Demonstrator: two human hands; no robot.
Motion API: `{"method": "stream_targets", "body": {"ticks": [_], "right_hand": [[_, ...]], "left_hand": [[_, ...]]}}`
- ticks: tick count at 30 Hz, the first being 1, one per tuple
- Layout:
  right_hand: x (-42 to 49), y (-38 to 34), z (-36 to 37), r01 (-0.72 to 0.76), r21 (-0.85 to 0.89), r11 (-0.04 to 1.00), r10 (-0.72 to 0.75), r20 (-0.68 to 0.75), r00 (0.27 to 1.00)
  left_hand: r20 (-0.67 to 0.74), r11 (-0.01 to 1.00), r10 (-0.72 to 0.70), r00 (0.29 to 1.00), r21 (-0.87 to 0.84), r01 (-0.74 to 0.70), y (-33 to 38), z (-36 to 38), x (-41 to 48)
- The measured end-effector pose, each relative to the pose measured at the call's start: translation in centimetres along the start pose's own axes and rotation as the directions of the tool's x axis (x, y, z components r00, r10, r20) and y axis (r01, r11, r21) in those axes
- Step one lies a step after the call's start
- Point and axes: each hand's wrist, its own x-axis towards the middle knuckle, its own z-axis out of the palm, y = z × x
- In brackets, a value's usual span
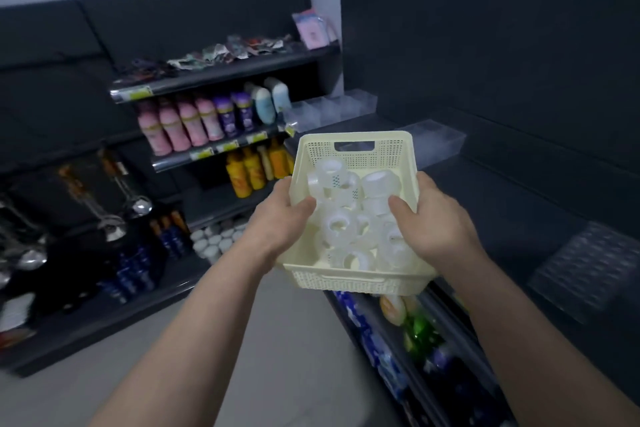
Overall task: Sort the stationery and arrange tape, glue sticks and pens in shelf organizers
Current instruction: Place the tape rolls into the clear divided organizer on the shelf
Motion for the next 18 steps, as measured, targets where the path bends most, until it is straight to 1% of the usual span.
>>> {"method": "stream_targets", "body": {"ticks": [4, 8, 12, 15, 18], "right_hand": [[4.8, -4.4, 5.4, 0.032, 0.039, 0.999, -0.034, 0.046, 0.998], [10.1, -6.9, 9.3, 0.056, 0.055, 0.997, -0.059, 0.054, 0.997], [17.2, -8.0, 12.1, 0.025, 0.067, 0.997, -0.028, 0.037, 0.999], [23.1, -8.0, 13.5, 0.025, 0.102, 0.994, -0.023, -0.018, 1.0], [28.7, -7.9, 14.2, -0.049, 0.087, 0.995, 0.052, -0.04, 0.998]], "left_hand": [[-0.035, 0.996, -0.042, 0.999, 0.072, 0.045, -1.9, -5.1, 5.4], [-0.042, 0.993, -0.061, 0.997, 0.102, 0.065, -2.9, -7.8, 11.4], [-0.02, 0.994, -0.055, 0.998, 0.092, 0.056, -3.0, -8.4, 18.9], [0.011, 0.994, -0.019, 1.0, 0.104, 0.018, -1.6, -8.1, 25.5], [0.065, 0.986, 0.024, 0.998, 0.163, -0.034, 0.6, -7.4, 32.3]]}}
